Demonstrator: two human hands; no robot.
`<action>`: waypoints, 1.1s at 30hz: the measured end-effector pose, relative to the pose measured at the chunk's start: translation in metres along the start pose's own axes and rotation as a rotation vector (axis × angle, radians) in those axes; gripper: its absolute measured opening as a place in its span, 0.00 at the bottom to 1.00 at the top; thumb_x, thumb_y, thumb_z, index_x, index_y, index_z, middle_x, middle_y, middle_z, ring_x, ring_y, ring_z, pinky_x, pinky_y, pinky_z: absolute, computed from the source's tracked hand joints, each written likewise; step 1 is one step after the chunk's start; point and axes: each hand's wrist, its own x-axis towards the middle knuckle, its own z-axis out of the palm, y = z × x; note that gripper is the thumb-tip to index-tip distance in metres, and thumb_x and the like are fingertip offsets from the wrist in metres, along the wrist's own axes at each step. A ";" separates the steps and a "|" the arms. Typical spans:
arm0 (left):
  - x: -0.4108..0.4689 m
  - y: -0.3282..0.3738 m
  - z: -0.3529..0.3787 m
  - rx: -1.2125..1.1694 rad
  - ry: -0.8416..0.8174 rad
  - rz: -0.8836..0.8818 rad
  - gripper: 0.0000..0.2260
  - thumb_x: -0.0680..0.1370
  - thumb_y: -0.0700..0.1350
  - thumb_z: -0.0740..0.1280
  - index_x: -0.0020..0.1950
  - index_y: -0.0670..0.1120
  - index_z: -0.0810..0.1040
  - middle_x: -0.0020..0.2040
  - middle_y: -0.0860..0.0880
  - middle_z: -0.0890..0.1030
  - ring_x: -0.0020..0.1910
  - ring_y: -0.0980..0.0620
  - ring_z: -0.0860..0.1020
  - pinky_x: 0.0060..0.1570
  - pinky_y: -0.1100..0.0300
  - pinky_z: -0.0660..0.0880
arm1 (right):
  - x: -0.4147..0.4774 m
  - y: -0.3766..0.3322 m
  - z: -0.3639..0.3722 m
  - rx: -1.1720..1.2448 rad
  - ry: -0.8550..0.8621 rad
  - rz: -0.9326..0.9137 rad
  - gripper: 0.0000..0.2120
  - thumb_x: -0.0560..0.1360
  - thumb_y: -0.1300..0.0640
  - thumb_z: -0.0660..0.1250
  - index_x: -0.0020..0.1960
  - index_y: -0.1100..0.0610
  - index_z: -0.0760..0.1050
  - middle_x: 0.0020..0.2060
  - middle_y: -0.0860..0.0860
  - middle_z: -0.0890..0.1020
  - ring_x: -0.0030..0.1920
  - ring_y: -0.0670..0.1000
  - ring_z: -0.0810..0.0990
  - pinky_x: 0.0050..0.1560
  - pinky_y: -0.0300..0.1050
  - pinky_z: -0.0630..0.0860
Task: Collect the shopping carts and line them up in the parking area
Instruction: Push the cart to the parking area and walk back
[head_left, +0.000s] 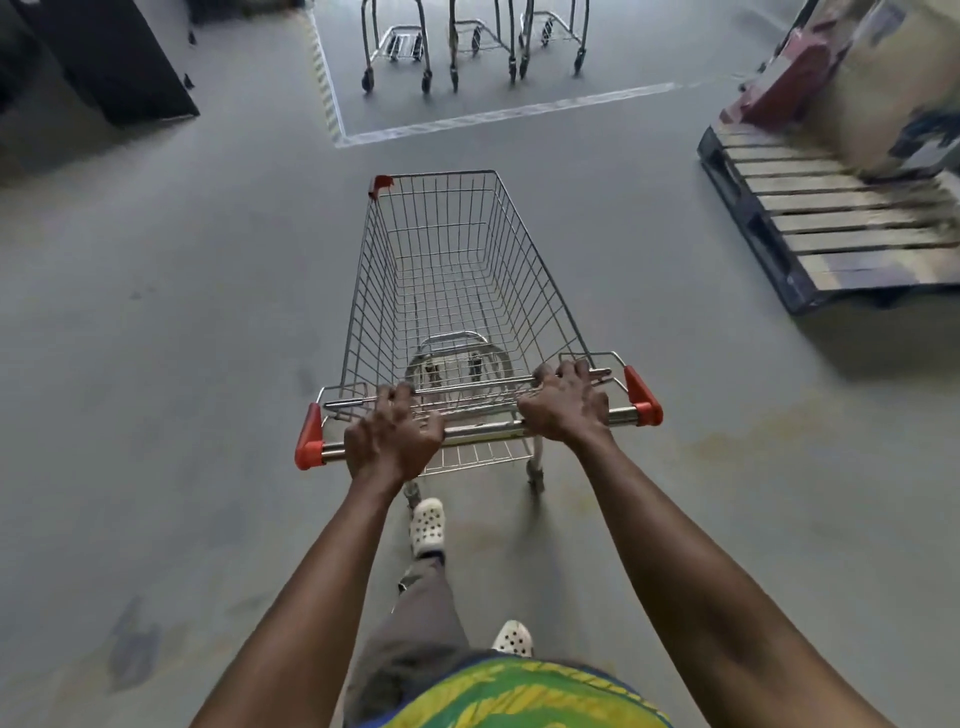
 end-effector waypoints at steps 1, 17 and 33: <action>0.023 -0.005 -0.001 -0.007 0.003 -0.003 0.23 0.76 0.63 0.62 0.67 0.53 0.72 0.61 0.47 0.77 0.49 0.42 0.80 0.41 0.55 0.66 | 0.019 -0.009 -0.003 0.008 0.018 -0.002 0.28 0.75 0.40 0.59 0.72 0.51 0.69 0.67 0.56 0.70 0.69 0.57 0.63 0.55 0.55 0.73; 0.368 -0.050 -0.036 0.036 -0.062 0.164 0.22 0.75 0.59 0.61 0.68 0.56 0.72 0.64 0.50 0.78 0.50 0.42 0.81 0.44 0.53 0.69 | 0.262 -0.130 -0.067 0.220 0.153 0.231 0.31 0.78 0.34 0.54 0.71 0.53 0.71 0.70 0.58 0.69 0.73 0.56 0.61 0.64 0.59 0.67; 0.691 0.133 -0.005 -0.043 -0.129 0.271 0.24 0.75 0.59 0.63 0.71 0.57 0.73 0.69 0.52 0.75 0.55 0.44 0.81 0.44 0.55 0.67 | 0.570 -0.029 -0.206 0.286 0.256 0.400 0.31 0.73 0.36 0.54 0.65 0.52 0.78 0.65 0.58 0.76 0.70 0.58 0.66 0.63 0.57 0.68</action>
